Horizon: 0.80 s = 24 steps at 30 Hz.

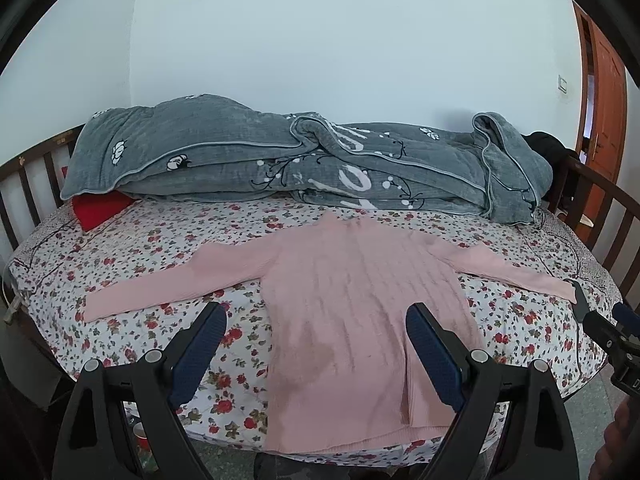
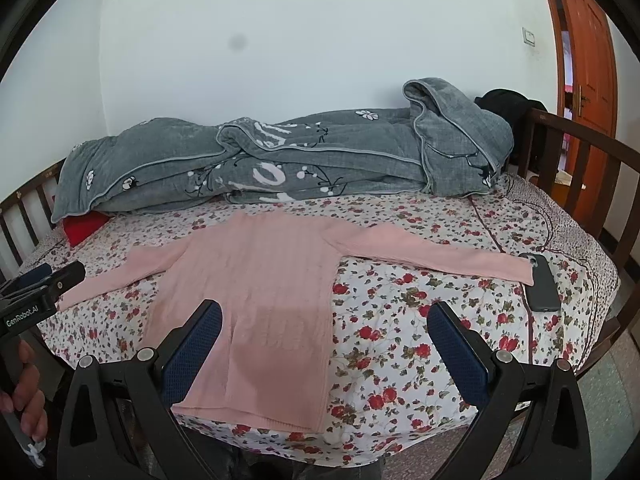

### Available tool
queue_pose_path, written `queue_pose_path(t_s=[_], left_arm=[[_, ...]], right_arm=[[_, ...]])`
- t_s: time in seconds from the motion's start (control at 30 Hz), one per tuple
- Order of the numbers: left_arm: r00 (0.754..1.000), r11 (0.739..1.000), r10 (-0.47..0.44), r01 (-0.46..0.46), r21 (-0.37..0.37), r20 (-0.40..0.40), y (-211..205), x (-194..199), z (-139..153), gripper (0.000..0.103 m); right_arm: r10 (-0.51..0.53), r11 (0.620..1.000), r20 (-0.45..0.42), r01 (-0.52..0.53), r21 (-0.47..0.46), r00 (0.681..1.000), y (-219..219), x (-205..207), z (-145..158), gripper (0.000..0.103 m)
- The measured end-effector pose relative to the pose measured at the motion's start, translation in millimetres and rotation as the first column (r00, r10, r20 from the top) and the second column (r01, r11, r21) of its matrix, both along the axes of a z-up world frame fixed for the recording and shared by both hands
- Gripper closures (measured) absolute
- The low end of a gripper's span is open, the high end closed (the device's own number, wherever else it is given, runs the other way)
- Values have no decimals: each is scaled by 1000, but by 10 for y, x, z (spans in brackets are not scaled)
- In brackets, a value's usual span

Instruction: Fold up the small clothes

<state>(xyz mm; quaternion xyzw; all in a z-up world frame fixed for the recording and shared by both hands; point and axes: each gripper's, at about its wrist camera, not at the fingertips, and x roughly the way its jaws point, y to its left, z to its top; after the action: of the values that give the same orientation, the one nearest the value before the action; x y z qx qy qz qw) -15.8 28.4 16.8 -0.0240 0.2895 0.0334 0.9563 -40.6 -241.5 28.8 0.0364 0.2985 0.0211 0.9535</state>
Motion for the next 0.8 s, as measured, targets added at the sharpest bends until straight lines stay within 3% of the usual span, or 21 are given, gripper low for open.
queue_pose_path(t_s=[0.8], left_arm=[[1000,1000,15,-15,-23,-14,77,-21,-29,12]], right_arm=[[20,1000,-17,-20,-5,1000,93,-28,-46,2]])
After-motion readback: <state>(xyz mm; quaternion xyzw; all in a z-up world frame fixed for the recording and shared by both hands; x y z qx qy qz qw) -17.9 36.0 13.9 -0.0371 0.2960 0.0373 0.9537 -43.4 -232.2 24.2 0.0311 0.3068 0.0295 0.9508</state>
